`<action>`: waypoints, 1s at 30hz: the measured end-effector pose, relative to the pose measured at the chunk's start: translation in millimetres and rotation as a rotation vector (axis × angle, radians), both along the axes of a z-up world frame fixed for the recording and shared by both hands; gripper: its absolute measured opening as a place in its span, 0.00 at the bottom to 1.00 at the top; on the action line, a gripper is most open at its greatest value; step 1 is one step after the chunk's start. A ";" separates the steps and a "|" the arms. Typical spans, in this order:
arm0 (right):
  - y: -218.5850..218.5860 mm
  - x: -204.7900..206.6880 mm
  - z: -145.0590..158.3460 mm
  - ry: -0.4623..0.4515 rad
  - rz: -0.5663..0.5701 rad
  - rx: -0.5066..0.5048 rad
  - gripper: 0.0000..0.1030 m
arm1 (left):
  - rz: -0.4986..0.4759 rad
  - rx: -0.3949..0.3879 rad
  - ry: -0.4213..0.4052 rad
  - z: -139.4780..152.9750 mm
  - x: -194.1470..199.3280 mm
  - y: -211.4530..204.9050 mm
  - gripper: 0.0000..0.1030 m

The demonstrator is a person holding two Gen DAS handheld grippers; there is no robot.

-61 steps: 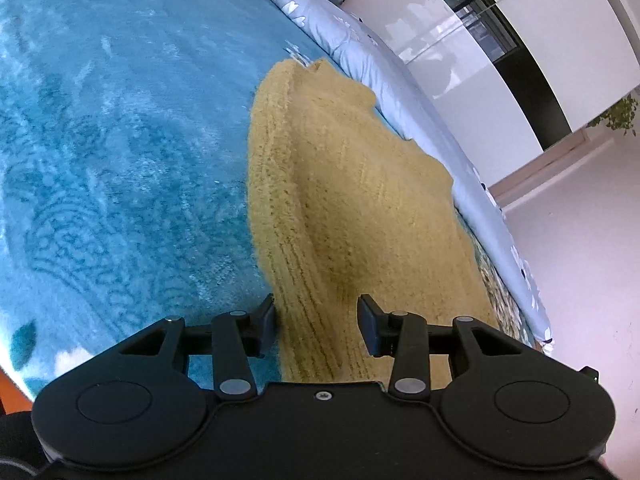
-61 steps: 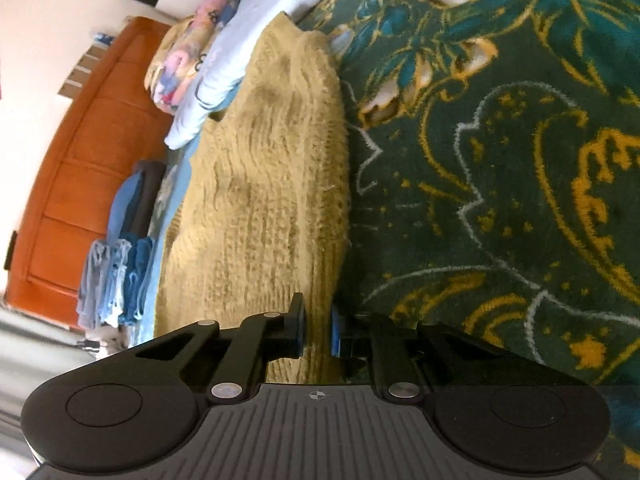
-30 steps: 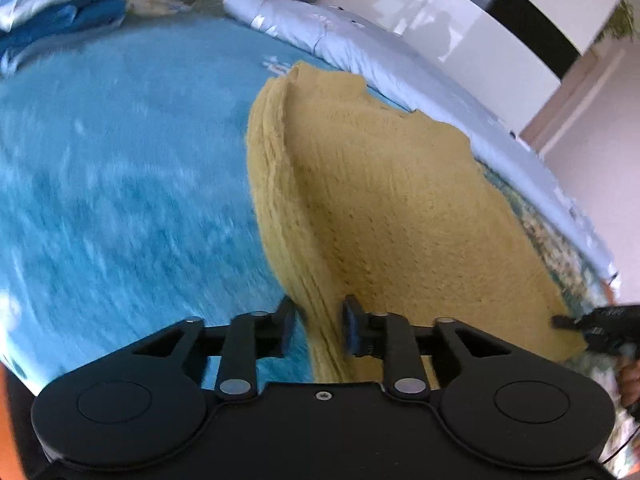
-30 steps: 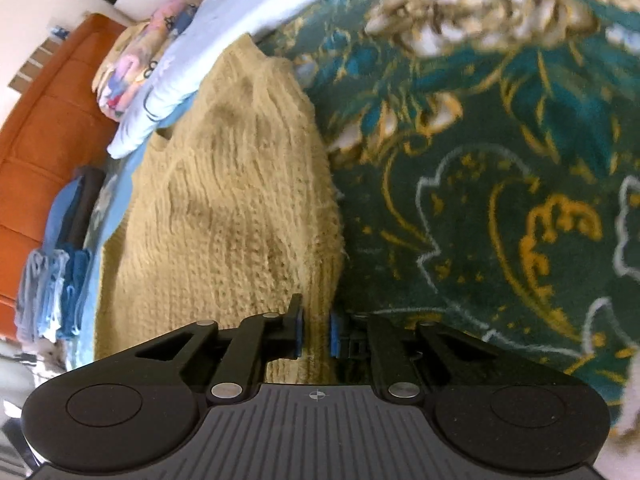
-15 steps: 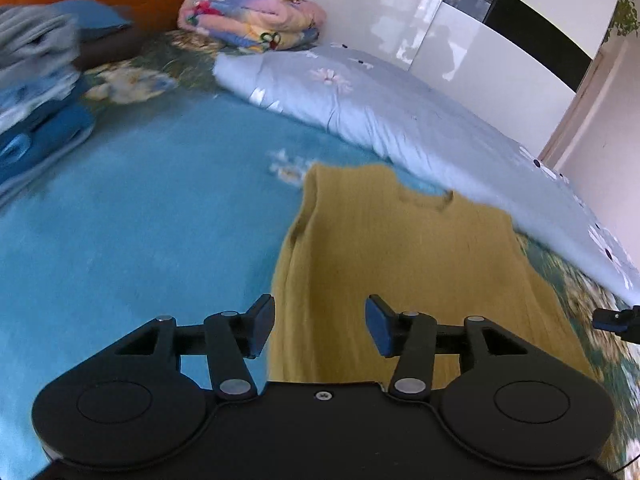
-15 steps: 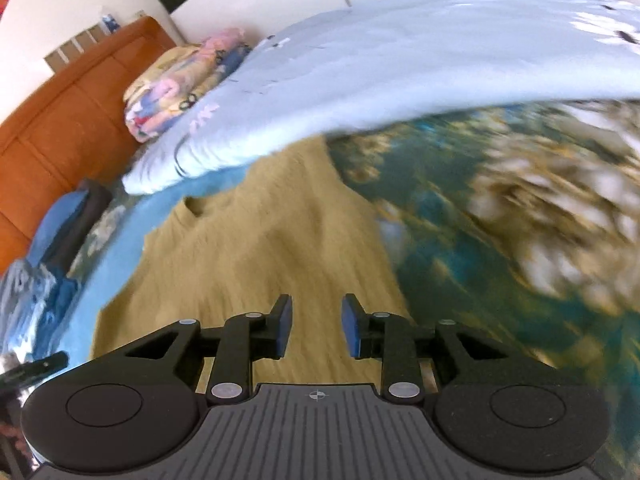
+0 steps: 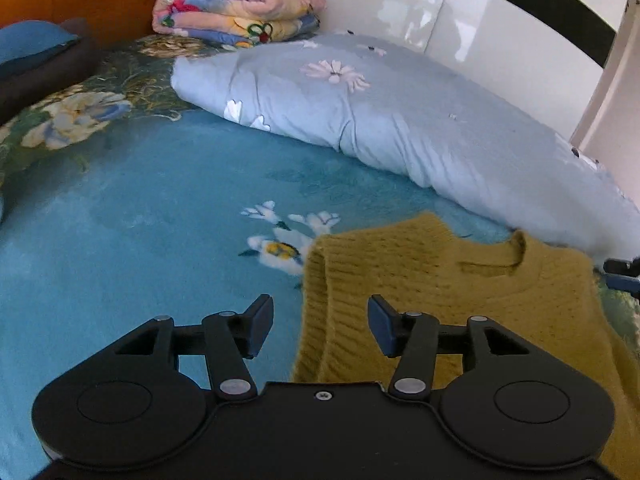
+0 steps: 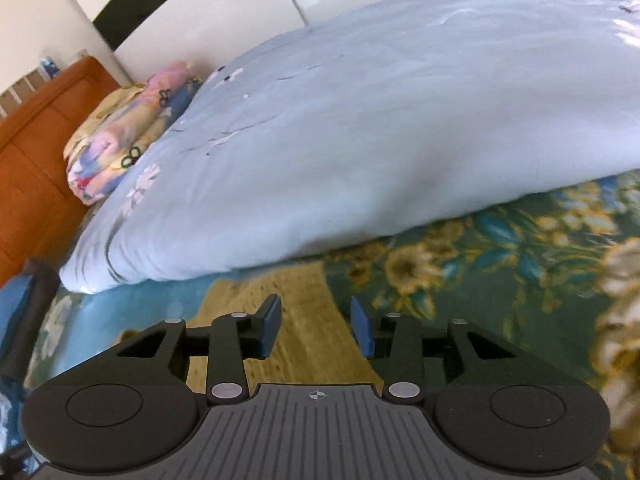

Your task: Fold clothes

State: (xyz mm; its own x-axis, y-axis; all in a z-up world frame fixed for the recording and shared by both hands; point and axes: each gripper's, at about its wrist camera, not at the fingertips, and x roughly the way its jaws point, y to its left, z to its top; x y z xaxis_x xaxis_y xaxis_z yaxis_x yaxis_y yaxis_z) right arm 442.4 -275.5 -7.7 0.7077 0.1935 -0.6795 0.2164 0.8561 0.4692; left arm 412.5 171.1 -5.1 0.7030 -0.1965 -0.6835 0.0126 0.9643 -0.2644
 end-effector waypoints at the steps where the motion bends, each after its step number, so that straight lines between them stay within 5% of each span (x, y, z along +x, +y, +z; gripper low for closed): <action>1: -0.5 5.4 -3.7 0.005 -0.004 0.010 0.35 | 0.002 -0.013 0.008 -3.1 6.3 2.5 0.49; 9: -8.7 28.0 -32.3 0.011 -0.034 0.200 0.36 | -0.049 -0.071 0.006 -14.7 41.3 6.7 0.47; 12: -5.8 29.4 -34.0 -0.010 -0.003 0.216 0.23 | -0.092 -0.145 0.040 -18.1 50.5 3.4 0.43; 25: -15.5 36.6 -43.5 0.009 0.046 0.285 0.24 | -0.067 -0.385 0.112 -27.4 77.8 1.3 0.42; 27: -14.6 35.2 -41.8 -0.005 0.037 0.273 0.20 | -0.054 -0.426 0.119 -28.7 81.9 1.7 0.24; 28: -14.3 34.1 -39.8 -0.015 0.028 0.261 0.20 | -0.045 -0.439 0.111 -28.1 82.8 2.1 0.03; 30: -15.4 33.1 -34.7 -0.036 0.009 0.231 0.19 | -0.003 -0.418 0.032 -20.1 78.0 6.1 0.01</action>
